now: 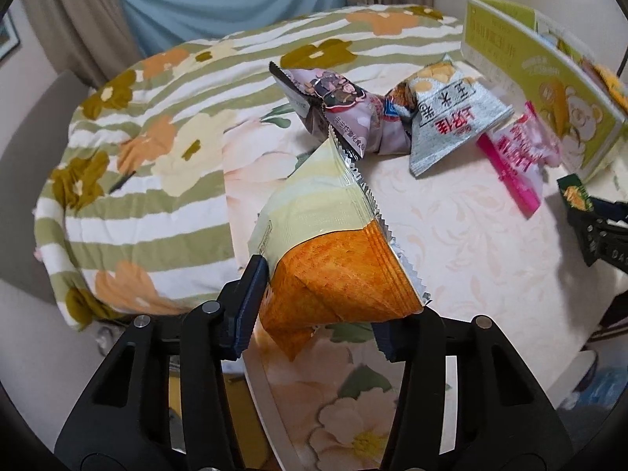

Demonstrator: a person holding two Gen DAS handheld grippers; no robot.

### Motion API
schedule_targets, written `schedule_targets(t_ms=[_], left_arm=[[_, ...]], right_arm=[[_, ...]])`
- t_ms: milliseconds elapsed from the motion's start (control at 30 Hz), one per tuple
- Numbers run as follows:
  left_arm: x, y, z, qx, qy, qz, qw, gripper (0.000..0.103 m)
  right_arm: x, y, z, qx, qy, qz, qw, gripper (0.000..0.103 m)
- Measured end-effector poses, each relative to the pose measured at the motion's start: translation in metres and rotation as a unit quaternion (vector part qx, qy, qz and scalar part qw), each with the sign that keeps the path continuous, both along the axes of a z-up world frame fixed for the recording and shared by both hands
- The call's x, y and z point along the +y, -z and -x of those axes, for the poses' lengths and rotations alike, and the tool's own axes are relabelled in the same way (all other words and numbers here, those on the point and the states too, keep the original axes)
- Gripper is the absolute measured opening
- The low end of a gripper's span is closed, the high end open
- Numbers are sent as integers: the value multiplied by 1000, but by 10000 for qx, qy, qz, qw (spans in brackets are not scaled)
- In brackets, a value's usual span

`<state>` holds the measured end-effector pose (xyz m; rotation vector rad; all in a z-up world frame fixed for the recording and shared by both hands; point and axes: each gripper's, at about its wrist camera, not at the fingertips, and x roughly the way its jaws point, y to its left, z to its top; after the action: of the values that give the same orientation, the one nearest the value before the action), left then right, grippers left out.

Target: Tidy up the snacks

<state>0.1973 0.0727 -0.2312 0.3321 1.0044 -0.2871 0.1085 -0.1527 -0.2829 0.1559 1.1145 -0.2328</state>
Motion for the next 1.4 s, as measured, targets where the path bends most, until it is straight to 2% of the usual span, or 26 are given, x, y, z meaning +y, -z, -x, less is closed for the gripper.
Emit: schedule_targets(t_ms=[200,400,700,1067,1167,1333,1400], left_arm=[[12,-13,1,152,-164,560,9982,40],[22,-28,2,297,-335,1231,9914,39],[22,-33,3,470,-373,1537,9863,37],[9,-72,6,250,-123,1918,9810,37],[-1,-86,5,178,-22,2015,9793,37],[-28,-119,-1,-93,243,2195,9753,30],[-40,-124,-5,8,342,2178,9754,29]], right_arm=[[4,-15,6,-132,-45,34,9999,40],[6,-27,9,-255,-128,44,9996,40],[3,-37,13,-379,-86,18,9992,40],[-1,-55,22,-600,-9,-23,9982,40],[-5,-68,25,-703,38,-91,9975,40],[-17,-104,26,-1002,56,-165,9948,40],[-27,-118,25,-1144,93,-221,9931,40]])
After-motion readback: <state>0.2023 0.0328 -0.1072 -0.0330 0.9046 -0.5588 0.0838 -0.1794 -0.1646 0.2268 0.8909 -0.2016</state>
